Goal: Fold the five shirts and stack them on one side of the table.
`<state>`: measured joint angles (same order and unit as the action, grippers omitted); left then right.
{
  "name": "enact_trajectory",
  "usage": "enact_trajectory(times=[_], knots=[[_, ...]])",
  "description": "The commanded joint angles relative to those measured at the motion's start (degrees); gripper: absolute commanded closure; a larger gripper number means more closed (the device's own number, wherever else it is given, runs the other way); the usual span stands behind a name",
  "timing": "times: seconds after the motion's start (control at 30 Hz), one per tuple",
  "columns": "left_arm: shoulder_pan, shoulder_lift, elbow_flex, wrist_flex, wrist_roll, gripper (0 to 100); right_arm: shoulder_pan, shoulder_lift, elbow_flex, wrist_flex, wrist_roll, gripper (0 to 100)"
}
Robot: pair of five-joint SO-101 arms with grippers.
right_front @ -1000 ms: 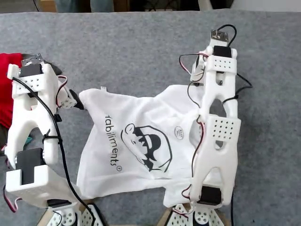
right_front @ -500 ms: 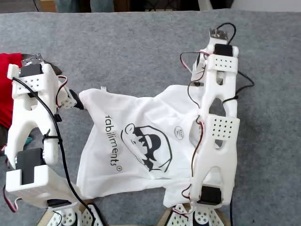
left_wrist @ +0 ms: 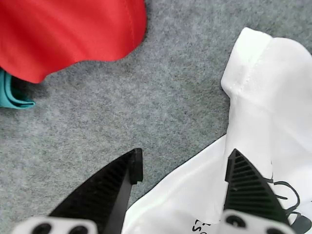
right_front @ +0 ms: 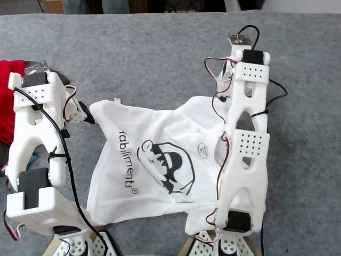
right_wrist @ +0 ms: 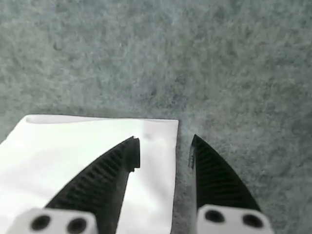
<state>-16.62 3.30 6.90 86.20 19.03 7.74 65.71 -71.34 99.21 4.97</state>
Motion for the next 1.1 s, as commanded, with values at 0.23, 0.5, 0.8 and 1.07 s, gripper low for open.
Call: enact_trajectory(times=[0.23, 0.5, 0.8, 1.07], knots=[[-0.48, -2.11, -1.45, 0.35, -0.44, 71, -0.53, 3.47, -1.98, -3.6, 0.53, 81.9], [-0.48, -2.11, -1.45, 0.35, -0.44, 71, -0.7, 3.65, -1.98, -3.69, 0.53, 82.2], [-1.71, -2.55, -1.54, -0.09, -0.09, 71, -0.79, 3.74, -1.98, -3.69, 3.96, 98.2], [-1.1, -2.02, -9.98, 0.26, 2.55, 71, 4.4, 3.56, -8.13, -3.16, 4.13, 98.5]])
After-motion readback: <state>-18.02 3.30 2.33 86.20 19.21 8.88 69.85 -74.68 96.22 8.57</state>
